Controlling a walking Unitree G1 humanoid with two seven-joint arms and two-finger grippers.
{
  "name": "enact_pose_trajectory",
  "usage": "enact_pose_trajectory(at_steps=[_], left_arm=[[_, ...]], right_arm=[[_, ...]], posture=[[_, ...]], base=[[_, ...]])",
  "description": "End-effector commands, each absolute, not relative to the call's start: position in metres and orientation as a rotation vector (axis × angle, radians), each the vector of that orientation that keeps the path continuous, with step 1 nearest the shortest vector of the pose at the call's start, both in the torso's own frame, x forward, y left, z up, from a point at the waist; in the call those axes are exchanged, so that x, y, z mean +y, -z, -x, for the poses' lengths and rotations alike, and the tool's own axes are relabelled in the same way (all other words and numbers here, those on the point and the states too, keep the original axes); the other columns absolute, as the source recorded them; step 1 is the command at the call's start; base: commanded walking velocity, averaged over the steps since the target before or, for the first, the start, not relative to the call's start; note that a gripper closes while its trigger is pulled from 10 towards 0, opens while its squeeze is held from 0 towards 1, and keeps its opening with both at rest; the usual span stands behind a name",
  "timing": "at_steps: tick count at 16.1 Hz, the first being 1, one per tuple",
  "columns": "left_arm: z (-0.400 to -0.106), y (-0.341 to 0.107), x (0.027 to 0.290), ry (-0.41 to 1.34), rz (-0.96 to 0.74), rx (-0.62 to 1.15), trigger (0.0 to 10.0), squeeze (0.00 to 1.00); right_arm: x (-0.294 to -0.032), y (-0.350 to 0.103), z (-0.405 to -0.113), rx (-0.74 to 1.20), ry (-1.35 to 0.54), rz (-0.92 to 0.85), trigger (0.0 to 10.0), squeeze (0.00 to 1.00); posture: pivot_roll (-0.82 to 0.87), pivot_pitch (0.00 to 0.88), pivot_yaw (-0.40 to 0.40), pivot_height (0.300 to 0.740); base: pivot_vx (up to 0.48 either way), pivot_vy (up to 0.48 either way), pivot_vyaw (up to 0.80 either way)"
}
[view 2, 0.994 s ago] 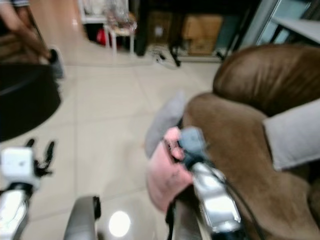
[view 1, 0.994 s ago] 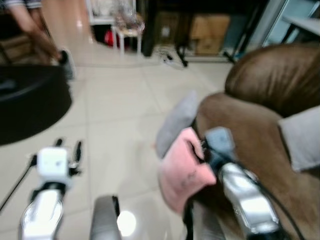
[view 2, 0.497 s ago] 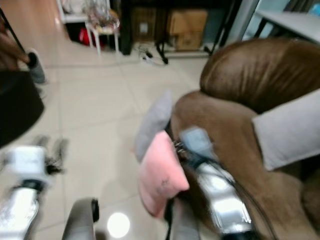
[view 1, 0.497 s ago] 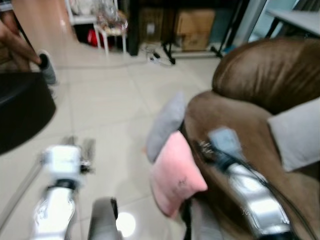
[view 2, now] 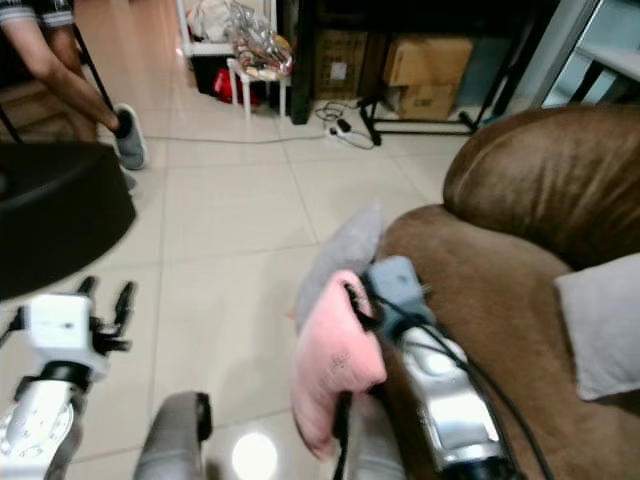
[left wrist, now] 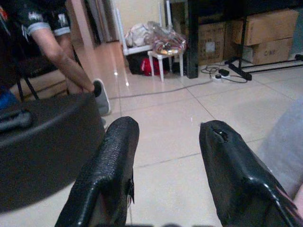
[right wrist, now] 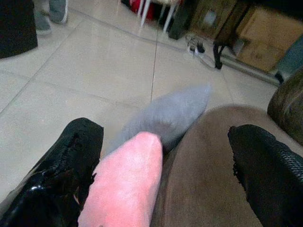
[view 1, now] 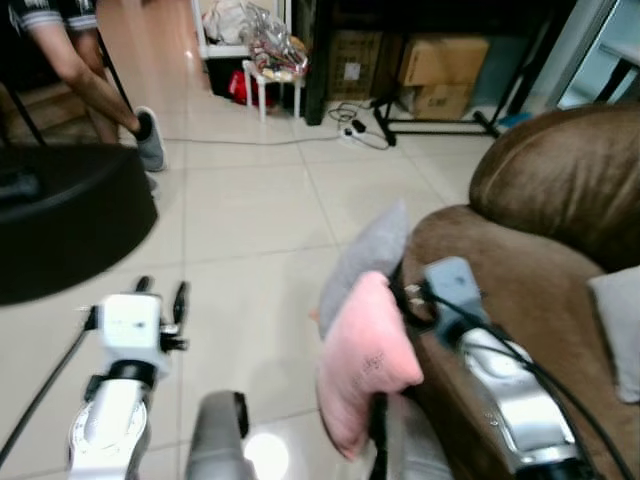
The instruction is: Move the pillow to the sofa from floor
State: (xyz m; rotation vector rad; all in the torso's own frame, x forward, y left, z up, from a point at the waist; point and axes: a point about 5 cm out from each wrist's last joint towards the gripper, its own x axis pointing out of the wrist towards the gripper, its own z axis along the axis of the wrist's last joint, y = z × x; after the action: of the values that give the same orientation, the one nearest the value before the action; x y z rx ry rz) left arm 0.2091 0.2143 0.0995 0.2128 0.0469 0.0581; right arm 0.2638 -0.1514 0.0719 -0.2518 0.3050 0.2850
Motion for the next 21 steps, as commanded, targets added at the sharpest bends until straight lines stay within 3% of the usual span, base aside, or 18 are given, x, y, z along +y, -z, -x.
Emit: enact_pose_trajectory(at_steps=[1,2,3,4,5,8,14,18,21], left_arm=[[-0.209,-0.1,0.22,-0.076,-0.241,0.052,10.0,0.0],[-0.209,-0.098,0.221,-0.069,-0.263,0.069,10.0,0.0],[-0.209,-0.097,0.221,-0.063,-0.268,0.075,10.0,0.0],[-0.209,-0.097,0.221,-0.061,-0.269,0.076,10.0,0.0],[-0.209,-0.097,0.221,-0.058,-0.271,0.08,10.0,0.0],[-0.208,-0.092,0.222,0.007,-0.287,0.119,10.0,0.0],[-0.209,-0.077,0.225,0.167,-0.321,0.187,10.0,0.0],[-0.21,-0.082,0.218,0.22,-0.321,0.177,10.0,0.0],[-0.198,-0.09,0.209,0.283,-0.321,0.172,10.0,0.0]], right_arm=[[-0.141,-0.073,-0.266,0.313,-0.347,0.245,10.0,0.0],[-0.144,-0.065,-0.266,0.374,-0.365,0.255,10.0,0.0],[-0.148,-0.06,-0.269,0.403,-0.358,0.26,10.0,0.86],[-0.149,-0.058,-0.271,0.415,-0.355,0.273,10.0,0.86],[-0.15,-0.055,-0.273,0.434,-0.364,0.276,10.0,1.0],[-0.144,-0.037,-0.285,0.538,-0.413,0.264,10.0,1.0],[-0.131,-0.022,-0.311,0.588,-0.31,0.183,10.0,1.0],[-0.12,-0.023,-0.316,0.525,-0.284,0.068,10.0,1.0],[-0.12,-0.019,-0.315,0.486,-0.232,0.077,10.0,1.0]], posture=[[0.03,0.0,-0.091,0.521],[0.03,0.0,-0.091,0.521],[0.03,0.0,-0.09,0.521],[0.03,0.0,-0.09,0.521],[0.03,0.0,-0.088,0.521],[0.04,0.0,-0.062,0.521],[0.05,0.003,-0.061,0.521],[0.05,0.081,-0.078,0.521],[0.05,0.158,-0.073,0.521]], base=[[0.0,0.0,0.0],[0.0,0.0,0.0],[0.0,0.0,0.0],[0.0,0.0,0.0],[0.0,0.0,0.0],[0.0,0.0,0.0],[0.0,0.0,0.0],[0.0,0.0,0.0],[0.0,0.0,0.0]])
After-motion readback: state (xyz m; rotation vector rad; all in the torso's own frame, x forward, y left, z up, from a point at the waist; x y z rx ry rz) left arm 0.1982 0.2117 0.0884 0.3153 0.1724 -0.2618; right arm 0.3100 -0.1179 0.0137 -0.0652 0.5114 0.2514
